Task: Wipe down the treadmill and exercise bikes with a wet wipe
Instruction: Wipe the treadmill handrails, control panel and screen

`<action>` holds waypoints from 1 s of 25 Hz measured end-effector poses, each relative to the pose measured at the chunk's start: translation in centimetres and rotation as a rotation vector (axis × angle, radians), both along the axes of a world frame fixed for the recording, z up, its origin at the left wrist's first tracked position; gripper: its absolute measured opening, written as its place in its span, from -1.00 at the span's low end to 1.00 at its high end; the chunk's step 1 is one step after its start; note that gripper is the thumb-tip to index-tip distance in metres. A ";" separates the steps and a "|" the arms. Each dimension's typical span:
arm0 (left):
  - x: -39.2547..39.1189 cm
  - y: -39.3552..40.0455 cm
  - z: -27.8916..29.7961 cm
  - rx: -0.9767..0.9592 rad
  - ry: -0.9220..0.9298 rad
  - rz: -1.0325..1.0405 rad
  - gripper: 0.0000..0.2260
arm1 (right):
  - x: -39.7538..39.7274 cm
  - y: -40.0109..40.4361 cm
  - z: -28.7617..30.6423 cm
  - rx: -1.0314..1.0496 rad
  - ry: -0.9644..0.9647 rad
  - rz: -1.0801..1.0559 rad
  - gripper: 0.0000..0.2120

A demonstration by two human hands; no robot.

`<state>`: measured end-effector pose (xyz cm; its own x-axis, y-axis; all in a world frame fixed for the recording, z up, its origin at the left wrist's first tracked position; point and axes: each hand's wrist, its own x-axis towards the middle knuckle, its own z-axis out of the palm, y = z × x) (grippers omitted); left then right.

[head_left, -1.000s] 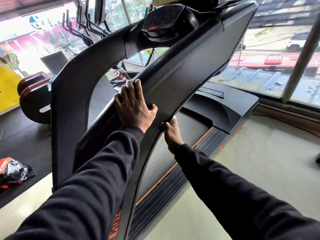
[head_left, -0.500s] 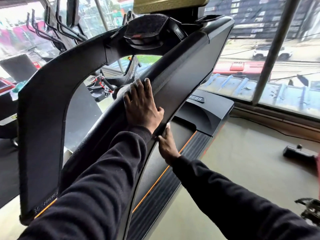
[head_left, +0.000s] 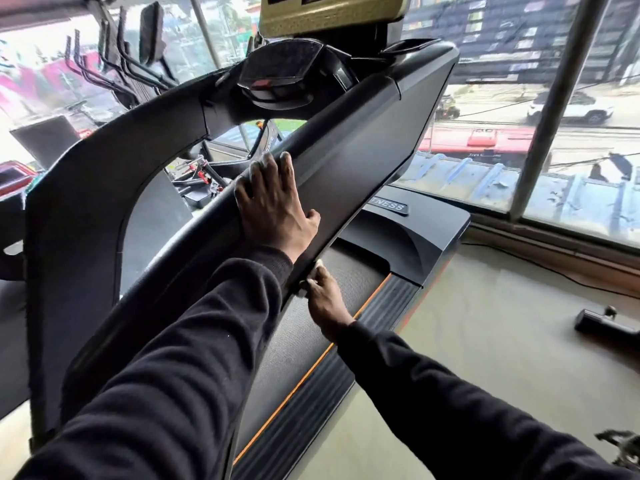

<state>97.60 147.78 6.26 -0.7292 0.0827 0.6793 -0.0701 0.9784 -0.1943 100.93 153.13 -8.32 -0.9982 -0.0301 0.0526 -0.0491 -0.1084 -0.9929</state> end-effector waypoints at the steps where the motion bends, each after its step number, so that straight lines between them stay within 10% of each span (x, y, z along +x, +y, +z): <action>1: -0.6 0.8 0.2 0.007 -0.012 0.011 -0.14 | -1.4 0.9 -0.1 -0.030 -0.025 -0.010 -0.68; 25: -6.4 8.1 1.8 0.044 -0.002 0.232 -0.08 | -11.5 10.1 2.0 -0.124 -0.037 0.149 -0.47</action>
<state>91.17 155.89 8.04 -0.7265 -0.1173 0.6771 -0.2940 0.9436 -0.1520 89.43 163.26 -6.35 -0.9845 -0.1731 0.0288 0.0127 -0.2338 -0.9722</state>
